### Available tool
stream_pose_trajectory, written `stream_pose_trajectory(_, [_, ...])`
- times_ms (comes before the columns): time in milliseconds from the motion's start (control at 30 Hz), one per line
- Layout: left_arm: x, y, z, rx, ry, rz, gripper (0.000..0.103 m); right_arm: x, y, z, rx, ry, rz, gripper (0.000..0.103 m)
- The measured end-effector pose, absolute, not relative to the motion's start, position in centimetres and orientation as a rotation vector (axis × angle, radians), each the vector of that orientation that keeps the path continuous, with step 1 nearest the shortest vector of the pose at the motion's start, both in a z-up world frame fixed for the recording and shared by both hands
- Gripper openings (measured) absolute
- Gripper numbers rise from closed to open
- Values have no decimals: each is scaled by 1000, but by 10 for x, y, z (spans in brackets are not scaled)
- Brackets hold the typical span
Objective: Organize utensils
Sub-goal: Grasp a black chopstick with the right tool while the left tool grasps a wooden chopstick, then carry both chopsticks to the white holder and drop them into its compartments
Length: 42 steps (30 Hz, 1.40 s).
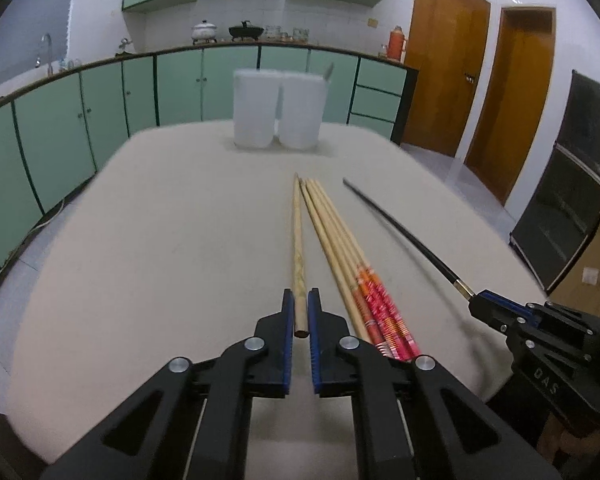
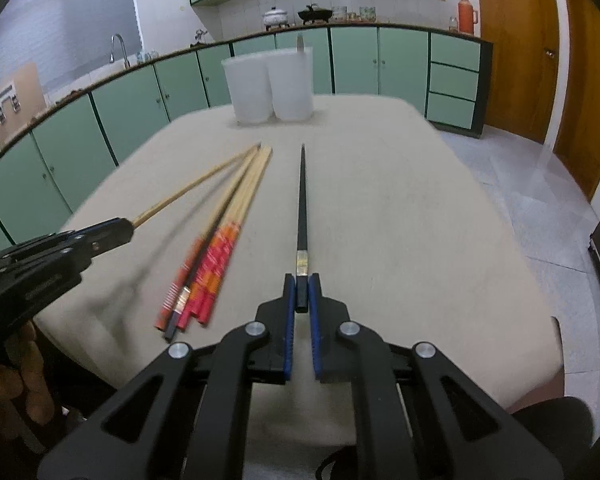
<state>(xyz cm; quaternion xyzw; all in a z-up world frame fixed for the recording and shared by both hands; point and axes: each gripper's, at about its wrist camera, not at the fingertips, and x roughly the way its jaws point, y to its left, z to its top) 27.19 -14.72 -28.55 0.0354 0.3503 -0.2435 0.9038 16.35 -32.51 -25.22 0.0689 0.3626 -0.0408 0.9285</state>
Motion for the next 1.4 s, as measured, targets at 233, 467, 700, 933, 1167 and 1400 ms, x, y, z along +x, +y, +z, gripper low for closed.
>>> stream_pose_trajectory(233, [261,-128,-227,54,664,-510,7,158,-323,-177,109,645,-44,6])
stream_pose_trajectory(467, [267,-121,-193,81,604,-560,7,177,-331,-124,60,559,-22,6])
stream_pose_trajectory(700, [251,-122,-274,124,759,-572,34,159,-335,-146,104,592,-37,6])
stream_pose_trajectory(933, [256,-132,-319,160,864,-551,34,151,-340,-159,168,599,-47,6])
stream_pose_trajectory(1167, [263,-138,-320,148,847,-561,7,151,-337,-161,179,587,-44,6])
stream_pose_trajectory(1400, [272,-132,-286,88,829,-545,6,152,-335,-153,149,572,-45,6])
